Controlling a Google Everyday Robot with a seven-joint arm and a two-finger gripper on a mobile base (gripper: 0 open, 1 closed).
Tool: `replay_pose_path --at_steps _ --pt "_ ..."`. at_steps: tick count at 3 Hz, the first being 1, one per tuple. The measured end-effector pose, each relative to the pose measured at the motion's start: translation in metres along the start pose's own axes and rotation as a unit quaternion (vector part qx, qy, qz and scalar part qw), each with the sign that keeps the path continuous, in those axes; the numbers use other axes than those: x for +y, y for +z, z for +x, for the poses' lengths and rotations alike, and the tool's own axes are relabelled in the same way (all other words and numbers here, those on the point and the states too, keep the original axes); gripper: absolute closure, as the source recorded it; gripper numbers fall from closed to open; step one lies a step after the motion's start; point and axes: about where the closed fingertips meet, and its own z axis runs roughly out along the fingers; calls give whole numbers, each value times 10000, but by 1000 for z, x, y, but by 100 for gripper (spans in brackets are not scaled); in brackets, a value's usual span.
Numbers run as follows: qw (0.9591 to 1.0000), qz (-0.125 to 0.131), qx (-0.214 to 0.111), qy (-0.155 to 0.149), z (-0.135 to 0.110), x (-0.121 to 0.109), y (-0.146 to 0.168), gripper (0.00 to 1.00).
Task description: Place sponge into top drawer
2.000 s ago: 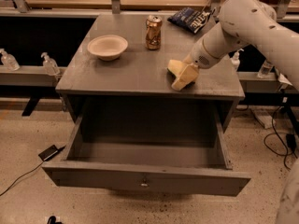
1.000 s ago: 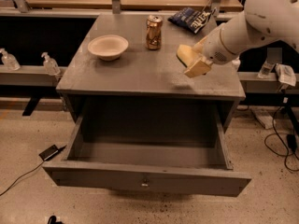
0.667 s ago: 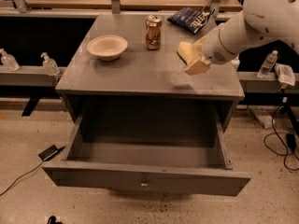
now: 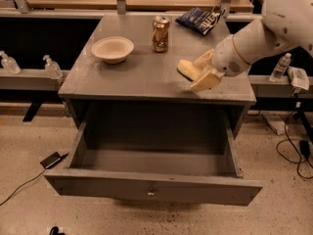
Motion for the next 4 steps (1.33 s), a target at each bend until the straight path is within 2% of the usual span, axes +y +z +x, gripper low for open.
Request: replay_pose_path --at_steps 1,2,3,4 --pt "9877 -1164 -796 -669 4 82 -14 100" --pt "9722 -1634 -1167 -1203 15 128 -34 100" --pt "9680 -1739 -889 -1573 38 155 -26 83" --pt "9655 -1772 -193 -1899 93 176 16 58"
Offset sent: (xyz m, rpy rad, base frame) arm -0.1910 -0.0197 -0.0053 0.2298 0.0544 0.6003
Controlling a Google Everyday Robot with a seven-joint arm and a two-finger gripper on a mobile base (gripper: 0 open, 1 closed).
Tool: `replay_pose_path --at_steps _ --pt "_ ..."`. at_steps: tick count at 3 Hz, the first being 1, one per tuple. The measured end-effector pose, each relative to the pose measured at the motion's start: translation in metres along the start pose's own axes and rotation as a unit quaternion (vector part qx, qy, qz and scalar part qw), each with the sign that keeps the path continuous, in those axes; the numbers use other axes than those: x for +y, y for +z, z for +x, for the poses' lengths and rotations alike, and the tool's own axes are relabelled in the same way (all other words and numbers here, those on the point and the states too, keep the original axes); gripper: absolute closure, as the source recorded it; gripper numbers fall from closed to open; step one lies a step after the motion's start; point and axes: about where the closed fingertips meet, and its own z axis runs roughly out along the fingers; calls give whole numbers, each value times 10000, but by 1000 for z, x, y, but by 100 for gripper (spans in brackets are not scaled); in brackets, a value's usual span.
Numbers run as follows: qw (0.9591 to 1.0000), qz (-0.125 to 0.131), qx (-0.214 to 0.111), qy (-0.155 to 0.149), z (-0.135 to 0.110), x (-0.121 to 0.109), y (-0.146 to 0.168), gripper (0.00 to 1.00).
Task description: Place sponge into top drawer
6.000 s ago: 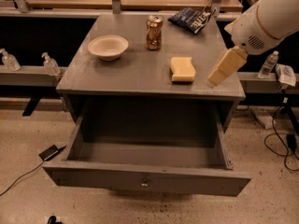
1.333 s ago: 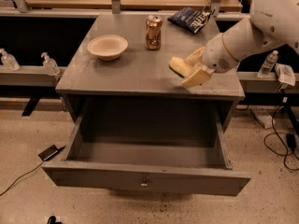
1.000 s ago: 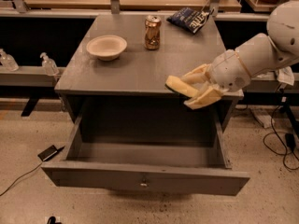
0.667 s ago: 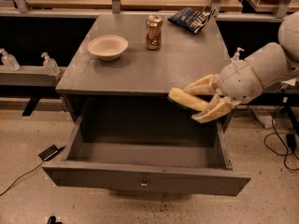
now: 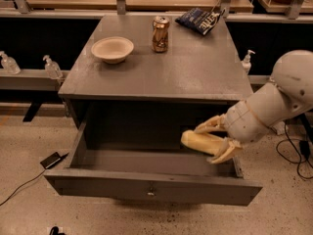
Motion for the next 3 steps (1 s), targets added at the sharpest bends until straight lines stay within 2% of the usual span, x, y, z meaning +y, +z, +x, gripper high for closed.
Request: replay_pose_path --at_steps 1,2,3 --pt "9991 -25 422 -94 41 6 48 36" --pt "9988 43 488 -57 55 -5 78 13" --pt "9991 60 420 9 55 -9 81 0"
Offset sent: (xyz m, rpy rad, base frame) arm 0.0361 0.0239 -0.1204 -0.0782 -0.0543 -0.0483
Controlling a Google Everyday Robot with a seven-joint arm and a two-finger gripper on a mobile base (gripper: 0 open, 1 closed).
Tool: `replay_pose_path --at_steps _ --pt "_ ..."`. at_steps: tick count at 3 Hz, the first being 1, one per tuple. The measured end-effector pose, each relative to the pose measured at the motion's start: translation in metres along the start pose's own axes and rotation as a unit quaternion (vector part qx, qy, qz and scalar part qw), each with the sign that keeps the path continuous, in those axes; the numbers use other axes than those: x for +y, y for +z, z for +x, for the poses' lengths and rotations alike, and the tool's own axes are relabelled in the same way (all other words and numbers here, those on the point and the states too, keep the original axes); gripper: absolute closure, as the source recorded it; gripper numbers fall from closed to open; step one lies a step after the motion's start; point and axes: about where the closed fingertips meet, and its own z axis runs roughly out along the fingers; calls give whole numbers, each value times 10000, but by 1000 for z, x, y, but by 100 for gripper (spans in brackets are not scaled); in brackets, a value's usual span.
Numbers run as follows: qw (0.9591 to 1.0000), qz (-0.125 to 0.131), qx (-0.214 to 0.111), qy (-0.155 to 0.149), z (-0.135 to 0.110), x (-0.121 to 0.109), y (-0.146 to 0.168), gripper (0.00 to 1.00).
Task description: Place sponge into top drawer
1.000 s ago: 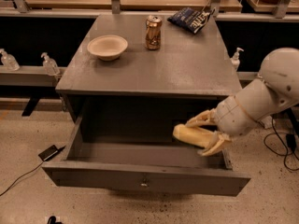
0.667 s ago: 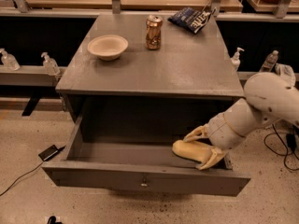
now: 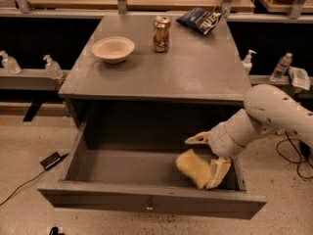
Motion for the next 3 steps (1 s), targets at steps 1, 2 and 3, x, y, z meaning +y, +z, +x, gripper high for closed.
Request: replay_pose_path --at_steps 1,2,3 --pt "9988 127 -473 89 -19 -19 -8 0" --pt "9899 368 -1356 202 -61 -54 -34 0" --pt "9850 533 -1621 274 -72 -70 -64 0"
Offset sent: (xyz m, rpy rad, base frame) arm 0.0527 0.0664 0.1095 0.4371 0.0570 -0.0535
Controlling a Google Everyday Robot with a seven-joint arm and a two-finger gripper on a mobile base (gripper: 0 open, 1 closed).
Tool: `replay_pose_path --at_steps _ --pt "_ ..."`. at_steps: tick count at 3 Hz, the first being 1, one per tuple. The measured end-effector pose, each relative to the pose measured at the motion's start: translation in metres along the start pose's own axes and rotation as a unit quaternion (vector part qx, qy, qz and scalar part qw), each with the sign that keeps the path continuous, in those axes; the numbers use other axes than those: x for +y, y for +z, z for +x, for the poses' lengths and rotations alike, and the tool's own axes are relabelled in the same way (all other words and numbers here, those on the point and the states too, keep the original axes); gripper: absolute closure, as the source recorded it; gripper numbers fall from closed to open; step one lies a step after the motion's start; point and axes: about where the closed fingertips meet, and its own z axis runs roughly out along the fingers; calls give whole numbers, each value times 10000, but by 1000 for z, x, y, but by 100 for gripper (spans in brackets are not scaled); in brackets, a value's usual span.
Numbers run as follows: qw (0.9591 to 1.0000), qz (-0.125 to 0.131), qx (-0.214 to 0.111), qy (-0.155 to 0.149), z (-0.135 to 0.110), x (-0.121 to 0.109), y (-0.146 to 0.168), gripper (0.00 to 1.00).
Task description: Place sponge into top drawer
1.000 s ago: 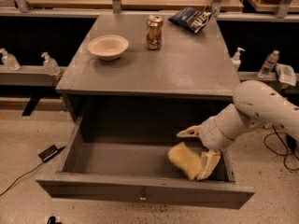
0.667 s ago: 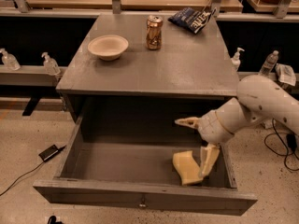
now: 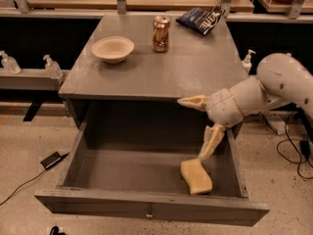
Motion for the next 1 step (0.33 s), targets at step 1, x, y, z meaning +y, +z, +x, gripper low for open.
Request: replay_pose_path --at_steps 1 --pt "9999 23 99 124 2 8 -32 0"
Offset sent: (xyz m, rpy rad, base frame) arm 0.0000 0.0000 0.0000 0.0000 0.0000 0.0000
